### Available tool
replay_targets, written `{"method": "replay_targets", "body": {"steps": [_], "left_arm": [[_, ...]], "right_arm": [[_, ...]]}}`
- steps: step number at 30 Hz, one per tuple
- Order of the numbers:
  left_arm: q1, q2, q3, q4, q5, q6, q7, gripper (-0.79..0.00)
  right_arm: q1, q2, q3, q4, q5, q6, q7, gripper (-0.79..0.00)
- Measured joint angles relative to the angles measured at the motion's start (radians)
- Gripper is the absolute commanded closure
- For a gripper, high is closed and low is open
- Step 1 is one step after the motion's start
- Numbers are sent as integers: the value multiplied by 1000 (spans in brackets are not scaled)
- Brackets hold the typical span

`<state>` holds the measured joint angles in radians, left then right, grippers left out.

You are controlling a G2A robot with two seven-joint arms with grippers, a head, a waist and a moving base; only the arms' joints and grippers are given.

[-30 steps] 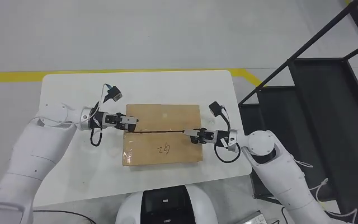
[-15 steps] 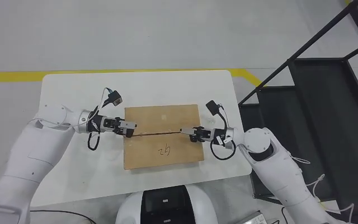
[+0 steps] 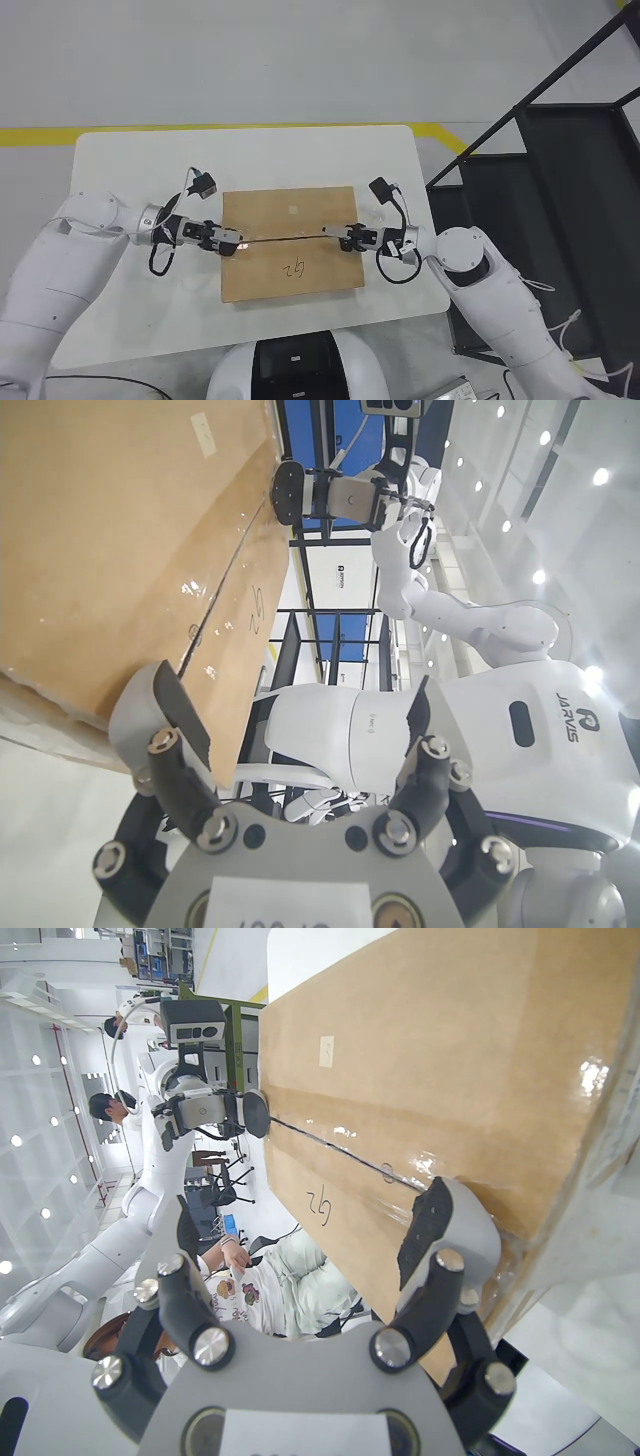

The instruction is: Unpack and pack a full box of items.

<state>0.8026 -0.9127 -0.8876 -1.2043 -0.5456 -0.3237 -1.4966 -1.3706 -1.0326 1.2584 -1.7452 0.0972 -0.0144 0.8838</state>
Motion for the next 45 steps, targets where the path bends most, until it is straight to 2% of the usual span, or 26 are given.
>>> {"method": "replay_targets", "body": {"steps": [10, 12, 14, 17, 20, 23, 26, 32, 45], "left_arm": [[1, 2, 1, -2, -3, -2, 2, -785], [1, 2, 1, -2, -3, -2, 2, -785], [1, 2, 1, -2, -3, -2, 2, -785], [1, 2, 1, -2, -3, -2, 2, -785], [1, 2, 1, -2, -3, -2, 2, -785], [1, 2, 1, -2, -3, -2, 2, -785], [1, 2, 1, -2, -3, -2, 2, -785], [1, 2, 1, -2, -3, -2, 2, -785], [1, 2, 1, -2, -3, -2, 2, -785]], "right_arm": [[-19, 4, 16, -13, 11, -11, -10, -785], [-29, 5, 28, -15, 53, -33, 20, -785], [-40, 10, 50, -6, 127, -75, 98, -785], [-58, 22, 109, 16, 215, -108, 218, -785], [-104, 35, 192, 34, 296, -115, 276, -785], [-161, 46, 266, 45, 291, -89, 263, -785], [-199, 49, 289, 67, 280, -64, 227, -785], [-166, 39, 207, 124, 216, -25, 129, -785], [27, 5, 2, 190, 201, -48, 117, -785]]}}
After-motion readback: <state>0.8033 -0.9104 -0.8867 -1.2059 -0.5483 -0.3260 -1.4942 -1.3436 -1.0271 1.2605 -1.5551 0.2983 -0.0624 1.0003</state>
